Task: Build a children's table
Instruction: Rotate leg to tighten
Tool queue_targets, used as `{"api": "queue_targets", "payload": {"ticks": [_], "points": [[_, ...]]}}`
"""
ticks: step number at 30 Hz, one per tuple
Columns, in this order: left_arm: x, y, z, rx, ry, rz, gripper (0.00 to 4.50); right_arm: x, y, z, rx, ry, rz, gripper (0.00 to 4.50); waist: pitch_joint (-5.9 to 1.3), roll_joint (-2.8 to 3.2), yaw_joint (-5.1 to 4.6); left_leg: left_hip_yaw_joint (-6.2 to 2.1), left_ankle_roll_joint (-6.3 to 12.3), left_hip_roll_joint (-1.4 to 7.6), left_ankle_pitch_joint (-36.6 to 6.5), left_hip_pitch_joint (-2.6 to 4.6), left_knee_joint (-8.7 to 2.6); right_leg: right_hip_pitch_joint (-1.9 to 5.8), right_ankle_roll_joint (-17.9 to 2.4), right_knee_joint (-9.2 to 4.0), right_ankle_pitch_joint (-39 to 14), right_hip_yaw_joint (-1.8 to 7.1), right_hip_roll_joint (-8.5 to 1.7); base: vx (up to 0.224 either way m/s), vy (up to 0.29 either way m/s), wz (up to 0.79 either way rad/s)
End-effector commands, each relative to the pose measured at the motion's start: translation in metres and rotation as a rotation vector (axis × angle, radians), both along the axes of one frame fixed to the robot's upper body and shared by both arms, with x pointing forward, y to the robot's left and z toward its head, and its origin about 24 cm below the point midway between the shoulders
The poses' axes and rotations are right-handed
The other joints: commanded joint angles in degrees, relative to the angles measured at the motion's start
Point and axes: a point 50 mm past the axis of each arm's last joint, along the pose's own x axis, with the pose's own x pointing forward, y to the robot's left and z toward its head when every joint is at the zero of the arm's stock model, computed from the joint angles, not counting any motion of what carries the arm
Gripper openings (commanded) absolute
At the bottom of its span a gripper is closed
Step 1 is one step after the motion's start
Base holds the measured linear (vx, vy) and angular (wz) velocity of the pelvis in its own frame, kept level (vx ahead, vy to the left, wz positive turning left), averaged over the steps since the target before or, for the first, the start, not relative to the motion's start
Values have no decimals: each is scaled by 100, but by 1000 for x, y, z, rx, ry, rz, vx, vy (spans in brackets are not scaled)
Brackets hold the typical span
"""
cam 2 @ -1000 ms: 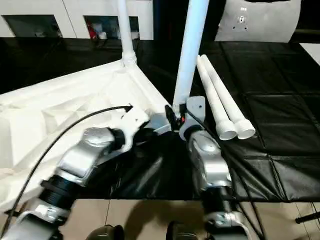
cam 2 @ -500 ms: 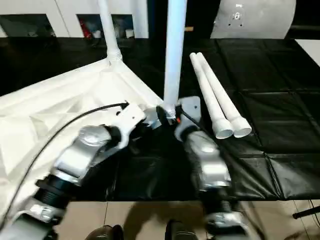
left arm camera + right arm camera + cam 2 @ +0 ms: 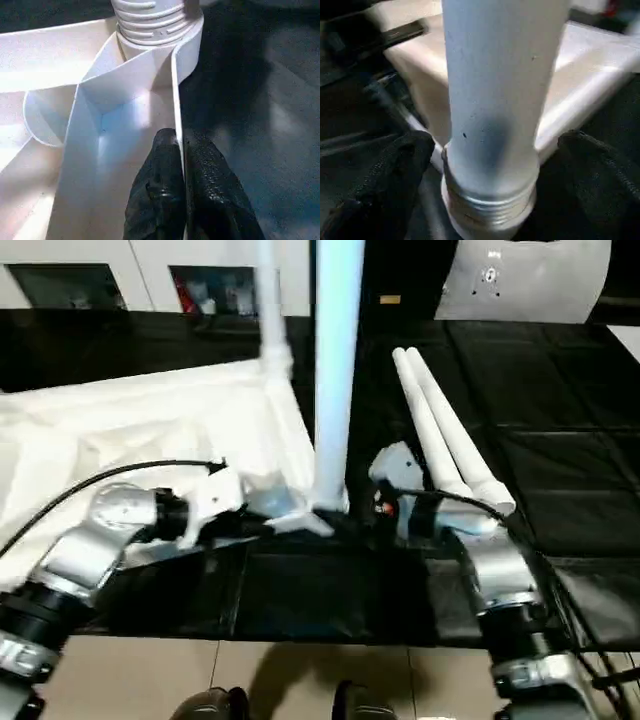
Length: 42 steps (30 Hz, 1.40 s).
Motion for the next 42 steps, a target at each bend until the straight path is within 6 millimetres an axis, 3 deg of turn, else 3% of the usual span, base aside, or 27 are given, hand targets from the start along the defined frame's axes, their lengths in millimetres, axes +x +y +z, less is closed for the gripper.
{"api": "queue_targets", "payload": {"ticks": [1,13,22,29,31,35,38,40,42], "points": [[-3,-5,1,28,2,-105,0,-1,4,5,-22,-2,81,444,-446,-52,-3,-63,709,304,-819,66,-351,352,-1383,-383,-1297,310,-456,0,0,0],[-3,-2,5,62,22,-216,0,0,9,0,-57,65,198,323,-447,-78,54,-59,647,310,-744,58,-348,362,-1433,-354,-1213,316,-476,0,0,0],[-2,-1,4,61,23,-220,0,-2,11,-5,-54,86,218,276,-436,-80,57,-62,611,314,-783,64,-357,353,-1393,-368,-1344,314,-471,0,0,0],[-1,-2,6,21,23,-167,0,-3,16,-10,-10,86,154,272,-422,-52,51,-61,556,312,-879,60,-367,348,-1385,-392,-1440,316,-473,0,0,0],[3,-11,10,-38,16,-53,0,3,25,-14,39,61,-26,272,-399,-50,28,-77,443,316,-1014,71,-390,336,-1320,-420,-1757,316,-487,0,0,0],[6,-20,12,-73,6,18,0,6,32,-19,70,56,-138,272,-381,-68,-22,-102,258,299,-1176,67,-419,332,-1150,-461,-2247,308,-490,0,0,0],[12,-40,16,-140,-11,152,0,10,47,-25,134,67,-321,271,-407,-66,-70,-80,275,284,-1048,75,-396,324,-1198,-452,-1910,328,-468,0,0,0],[16,-61,19,-189,-25,261,0,14,61,-30,194,84,-486,271,-426,-100,-83,-66,303,261,-925,68,-378,342,-1240,-453,-1779,322,-472,0,0,0],[18,-80,21,-218,-45,347,0,16,74,-33,245,116,-625,270,-413,-73,-97,-65,309,278,-809,62,-390,321,-1214,-453,-1701,328,-464,0,0,0]]}}
